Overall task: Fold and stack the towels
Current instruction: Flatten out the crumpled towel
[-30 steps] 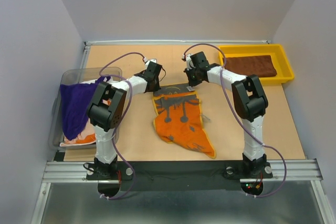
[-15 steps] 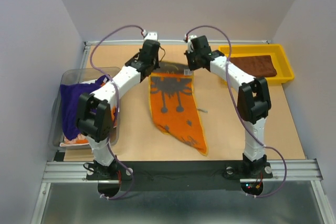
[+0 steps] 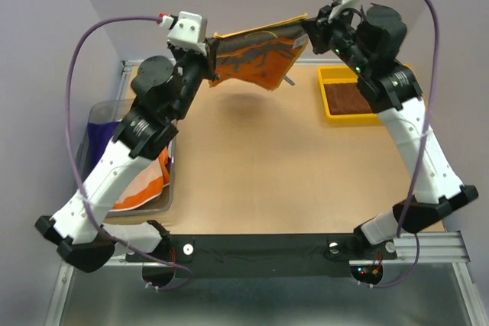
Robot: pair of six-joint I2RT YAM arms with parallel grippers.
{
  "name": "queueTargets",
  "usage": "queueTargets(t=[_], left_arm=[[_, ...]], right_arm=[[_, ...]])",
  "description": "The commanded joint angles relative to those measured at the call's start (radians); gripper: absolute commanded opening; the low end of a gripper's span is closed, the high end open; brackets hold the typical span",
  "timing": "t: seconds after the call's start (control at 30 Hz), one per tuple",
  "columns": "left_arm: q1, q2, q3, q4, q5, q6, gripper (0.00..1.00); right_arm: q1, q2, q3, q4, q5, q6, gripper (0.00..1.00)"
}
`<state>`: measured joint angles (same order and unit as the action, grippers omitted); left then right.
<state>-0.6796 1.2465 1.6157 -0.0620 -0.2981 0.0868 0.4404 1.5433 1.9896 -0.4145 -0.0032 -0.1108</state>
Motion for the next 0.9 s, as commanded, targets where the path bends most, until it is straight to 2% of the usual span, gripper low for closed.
queueTargets(t=[0.0,0.27,0.4,0.6,0.63,0.77,0.87], left_arm=[[-0.046,-0.227,-0.095,0.090,-0.050,0.131,0.00],[-0.087,-0.397,-0.186,0.064,0.069,0.099,0.00],[-0.087,-0.391,-0.203,0.064,0.042,0.068,0.00],[-0.077,-0.242,-0.191,0.030,-0.194,0.048,0.00],[-0.033,-0.178,-0.189,0.033,-0.197,0.038,0.00],[0.112,-0.018,-0.204,0.056,-0.050,-0.065,0.00],[0.144,0.114,-0.232,0.148,-0.050,-0.064,0.00]], right_arm=[[-0.037,-0.167,-0.124,-0.029,-0.070,-0.101,0.01],[-0.038,-0.380,-0.259,-0.032,-0.248,-0.106,0.00],[-0.037,-0.402,-0.279,-0.030,-0.207,-0.086,0.01],[-0.037,-0.275,-0.268,-0.024,-0.031,-0.073,0.01],[-0.038,-0.226,-0.265,-0.020,0.032,-0.082,0.01],[-0.039,-0.091,-0.291,0.034,0.152,-0.113,0.01],[-0.043,-0.011,-0.311,0.115,0.184,-0.150,0.01]])
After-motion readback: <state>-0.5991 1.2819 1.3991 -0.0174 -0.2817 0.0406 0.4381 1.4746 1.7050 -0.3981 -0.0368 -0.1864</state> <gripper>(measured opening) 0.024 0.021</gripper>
